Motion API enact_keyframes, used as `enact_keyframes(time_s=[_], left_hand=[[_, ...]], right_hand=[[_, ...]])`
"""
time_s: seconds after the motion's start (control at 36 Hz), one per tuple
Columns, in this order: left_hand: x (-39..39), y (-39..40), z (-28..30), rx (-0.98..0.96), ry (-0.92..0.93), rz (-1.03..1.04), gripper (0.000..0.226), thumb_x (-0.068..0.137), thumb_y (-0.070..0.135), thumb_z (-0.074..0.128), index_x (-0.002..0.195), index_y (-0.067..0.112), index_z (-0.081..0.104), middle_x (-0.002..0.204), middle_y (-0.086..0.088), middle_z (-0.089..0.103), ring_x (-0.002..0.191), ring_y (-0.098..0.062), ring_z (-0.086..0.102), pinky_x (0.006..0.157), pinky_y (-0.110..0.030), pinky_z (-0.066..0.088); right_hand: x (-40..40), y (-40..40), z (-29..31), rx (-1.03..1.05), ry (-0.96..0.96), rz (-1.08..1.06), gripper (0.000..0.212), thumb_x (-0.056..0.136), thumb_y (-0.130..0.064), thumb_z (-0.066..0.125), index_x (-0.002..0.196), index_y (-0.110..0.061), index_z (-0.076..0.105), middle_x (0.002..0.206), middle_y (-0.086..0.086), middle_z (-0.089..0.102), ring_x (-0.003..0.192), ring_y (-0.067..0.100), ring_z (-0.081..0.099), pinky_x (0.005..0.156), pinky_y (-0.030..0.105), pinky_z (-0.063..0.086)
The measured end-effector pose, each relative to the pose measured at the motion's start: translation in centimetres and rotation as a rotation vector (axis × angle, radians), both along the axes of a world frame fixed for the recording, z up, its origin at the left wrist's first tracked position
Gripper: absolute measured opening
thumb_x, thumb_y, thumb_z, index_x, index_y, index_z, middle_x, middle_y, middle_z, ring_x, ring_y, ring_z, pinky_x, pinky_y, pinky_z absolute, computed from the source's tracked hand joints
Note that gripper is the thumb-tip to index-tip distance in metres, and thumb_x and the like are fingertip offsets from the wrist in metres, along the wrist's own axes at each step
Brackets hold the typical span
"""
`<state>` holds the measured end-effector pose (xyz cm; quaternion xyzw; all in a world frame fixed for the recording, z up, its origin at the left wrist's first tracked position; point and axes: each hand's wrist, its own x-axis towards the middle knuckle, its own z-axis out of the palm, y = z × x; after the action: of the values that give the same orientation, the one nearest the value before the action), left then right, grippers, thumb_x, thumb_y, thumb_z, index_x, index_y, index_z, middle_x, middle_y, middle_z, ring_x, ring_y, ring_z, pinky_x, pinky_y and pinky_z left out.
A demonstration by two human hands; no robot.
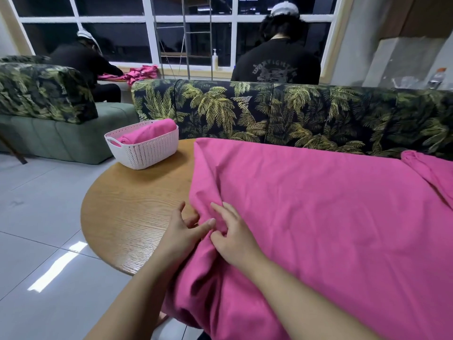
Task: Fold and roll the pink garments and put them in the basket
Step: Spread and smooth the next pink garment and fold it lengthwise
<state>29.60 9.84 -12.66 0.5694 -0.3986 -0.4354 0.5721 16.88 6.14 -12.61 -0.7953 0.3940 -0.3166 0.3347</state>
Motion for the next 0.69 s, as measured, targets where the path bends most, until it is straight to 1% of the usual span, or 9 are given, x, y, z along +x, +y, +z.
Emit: enact_keyframes(time_s=[0.03, 0.08, 0.17, 0.31, 0.36, 0.44, 0.56, 0.64, 0.69], left_hand=[[0.1, -0.1, -0.1, -0.002, 0.018, 0.001, 0.100, 0.079, 0.011, 0.077, 0.152, 0.012, 0.010, 0.113, 0.001, 0.064, 0.099, -0.012, 0.064, 0.086, -0.024, 0.049], [0.3, -0.4, -0.4, 0.004, 0.068, 0.006, 0.113, 0.066, 0.015, 0.086, 0.151, 0.012, 0.012, 0.104, -0.004, 0.066, 0.087, -0.014, 0.064, 0.081, -0.028, 0.051], [0.2, -0.5, -0.6, -0.025, 0.095, 0.072, 0.088, 0.077, -0.002, 0.074, 0.145, 0.015, 0.022, 0.099, -0.009, 0.067, 0.074, -0.012, 0.065, 0.064, -0.024, 0.054], [0.8, 1.1, 0.0, -0.074, 0.144, 0.119, 0.063, 0.078, 0.004, 0.074, 0.130, 0.019, 0.040, 0.079, -0.005, 0.063, 0.050, -0.004, 0.057, 0.044, -0.016, 0.045], [1.3, 2.2, 0.2, -0.089, 0.191, 0.073, 0.064, 0.077, 0.003, 0.072, 0.129, 0.024, 0.042, 0.079, -0.004, 0.066, 0.055, -0.007, 0.059, 0.048, -0.017, 0.048], [1.7, 3.7, -0.1, -0.087, 0.139, -0.066, 0.059, 0.086, -0.007, 0.056, 0.130, 0.030, 0.042, 0.104, -0.005, 0.073, 0.092, -0.019, 0.070, 0.076, -0.027, 0.058], [3.4, 5.8, 1.0, -0.085, 0.046, -0.081, 0.074, 0.071, 0.013, 0.076, 0.131, 0.042, 0.044, 0.118, -0.005, 0.068, 0.106, -0.022, 0.066, 0.085, -0.034, 0.056], [5.6, 7.6, 2.5, -0.072, -0.020, -0.014, 0.097, 0.048, 0.039, 0.091, 0.133, 0.043, 0.045, 0.119, -0.001, 0.068, 0.106, -0.019, 0.067, 0.082, -0.036, 0.058], [7.3, 8.7, 3.4, -0.103, -0.062, 0.045, 0.082, 0.061, 0.029, 0.087, 0.133, 0.039, 0.048, 0.118, -0.001, 0.068, 0.103, -0.017, 0.067, 0.081, -0.033, 0.058]], right_hand=[[0.0, 0.1, 0.0, 0.002, 0.005, 0.003, 0.062, 0.086, -0.003, 0.053, 0.146, -0.013, 0.038, 0.155, 0.005, 0.027, 0.142, 0.007, 0.021, 0.114, 0.020, 0.025], [-0.1, 0.0, -0.1, -0.008, 0.019, 0.008, 0.067, 0.084, 0.001, 0.051, 0.148, -0.013, 0.034, 0.155, 0.004, 0.025, 0.141, 0.004, 0.018, 0.111, 0.005, 0.013], [-0.1, -0.1, -0.2, -0.017, 0.041, 0.013, 0.068, 0.084, 0.003, 0.049, 0.149, -0.012, 0.031, 0.156, 0.004, 0.024, 0.141, 0.002, 0.016, 0.098, -0.007, 0.001], [0.0, -0.2, -0.5, 0.008, -0.016, 0.002, 0.065, 0.090, -0.004, 0.050, 0.150, -0.013, 0.026, 0.154, 0.001, 0.028, 0.137, 0.001, 0.022, 0.097, -0.007, 0.006], [-0.1, -0.3, -0.5, 0.017, -0.034, 0.017, 0.061, 0.096, -0.013, 0.050, 0.150, -0.014, 0.023, 0.154, -0.003, 0.027, 0.132, -0.006, 0.020, 0.095, -0.008, 0.006], [-0.1, -0.2, -0.6, 0.070, -0.086, 0.063, 0.054, 0.102, -0.025, 0.042, 0.151, -0.018, 0.020, 0.153, -0.010, 0.024, 0.131, -0.011, 0.018, 0.097, -0.007, 0.008], [-0.3, -0.2, -0.7, 0.154, -0.183, 0.068, 0.050, 0.104, -0.030, 0.033, 0.151, -0.022, 0.021, 0.141, -0.016, 0.031, 0.131, -0.005, 0.030, 0.095, -0.004, 0.019], [0.0, -0.1, -1.0, 0.133, -0.208, 0.049, 0.063, 0.093, -0.056, 0.034, 0.148, -0.025, 0.029, 0.131, -0.011, 0.049, 0.106, 0.005, 0.054, 0.094, 0.018, 0.044], [0.1, 0.1, -1.2, 0.123, -0.182, 0.040, 0.074, 0.083, -0.066, 0.029, 0.145, -0.026, 0.033, 0.127, -0.006, 0.055, 0.086, 0.007, 0.063, 0.087, 0.032, 0.053]])
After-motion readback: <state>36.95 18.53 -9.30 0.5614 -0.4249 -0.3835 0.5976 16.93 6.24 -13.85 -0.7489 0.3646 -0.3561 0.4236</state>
